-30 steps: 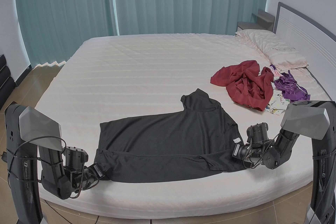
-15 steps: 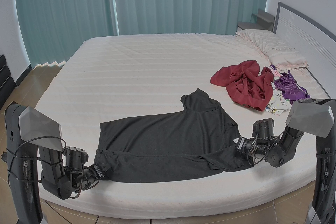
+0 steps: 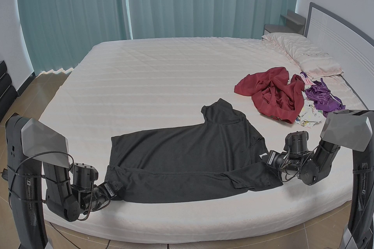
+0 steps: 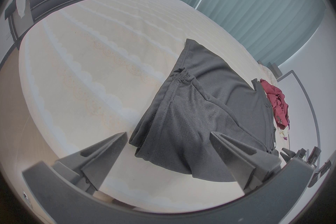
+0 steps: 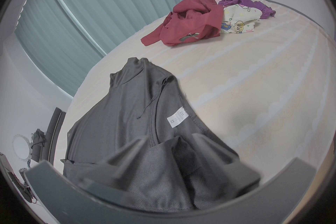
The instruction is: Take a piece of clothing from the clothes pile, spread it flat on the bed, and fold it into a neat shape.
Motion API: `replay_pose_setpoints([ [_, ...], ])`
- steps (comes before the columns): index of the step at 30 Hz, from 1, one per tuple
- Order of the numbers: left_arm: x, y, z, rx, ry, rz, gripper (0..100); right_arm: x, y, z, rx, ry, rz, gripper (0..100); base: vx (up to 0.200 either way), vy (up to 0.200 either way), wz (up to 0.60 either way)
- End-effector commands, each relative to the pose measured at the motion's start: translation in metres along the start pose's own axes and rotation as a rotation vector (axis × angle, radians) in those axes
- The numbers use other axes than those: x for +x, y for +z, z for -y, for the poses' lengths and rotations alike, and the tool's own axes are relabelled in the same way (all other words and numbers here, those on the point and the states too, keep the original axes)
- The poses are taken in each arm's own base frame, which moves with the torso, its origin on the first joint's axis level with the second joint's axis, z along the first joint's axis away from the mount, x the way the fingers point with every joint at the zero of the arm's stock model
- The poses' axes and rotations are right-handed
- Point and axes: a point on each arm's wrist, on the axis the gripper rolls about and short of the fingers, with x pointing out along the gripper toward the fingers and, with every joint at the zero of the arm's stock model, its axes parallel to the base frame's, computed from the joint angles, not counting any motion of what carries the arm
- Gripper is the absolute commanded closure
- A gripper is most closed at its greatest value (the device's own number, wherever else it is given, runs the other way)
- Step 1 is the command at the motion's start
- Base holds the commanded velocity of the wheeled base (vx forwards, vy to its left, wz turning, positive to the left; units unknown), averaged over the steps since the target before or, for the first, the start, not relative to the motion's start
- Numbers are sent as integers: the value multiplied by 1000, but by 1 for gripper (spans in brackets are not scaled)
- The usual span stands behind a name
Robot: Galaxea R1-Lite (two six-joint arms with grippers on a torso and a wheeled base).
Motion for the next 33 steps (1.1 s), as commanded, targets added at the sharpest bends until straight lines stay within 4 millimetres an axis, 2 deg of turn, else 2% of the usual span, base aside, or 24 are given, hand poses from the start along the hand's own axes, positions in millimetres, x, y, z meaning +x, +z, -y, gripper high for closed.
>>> replay_pose_setpoints([
  [1,0,0,0,-1,1,0,0,-1,1,1,7,5,7,0,0,0,0],
  [6,0,0,0,-1,1,0,0,-26,-14,-3,18,7,-51,0,0,0,0],
  [9,0,0,0,1,1,0,0,-40,-24,-7,70,9,-84,0,0,0,0],
  [10,0,0,0,1,1,0,0,-53,-31,-12,143,17,-103,0,0,0,0],
  [14,0,0,0,0,0,1,0,-61,-46,-15,208,16,-125,0,0,0,0],
  [17,0,0,0,1,1,0,0,-64,-53,-13,212,-1,-137,0,0,0,0],
  [24,0,0,0,1,1,0,0,-53,-65,-11,258,-26,-104,0,0,0,0],
  [33,0,0,0,2,0,-1,0,-51,-86,-36,292,7,-95,0,0,0,0],
])
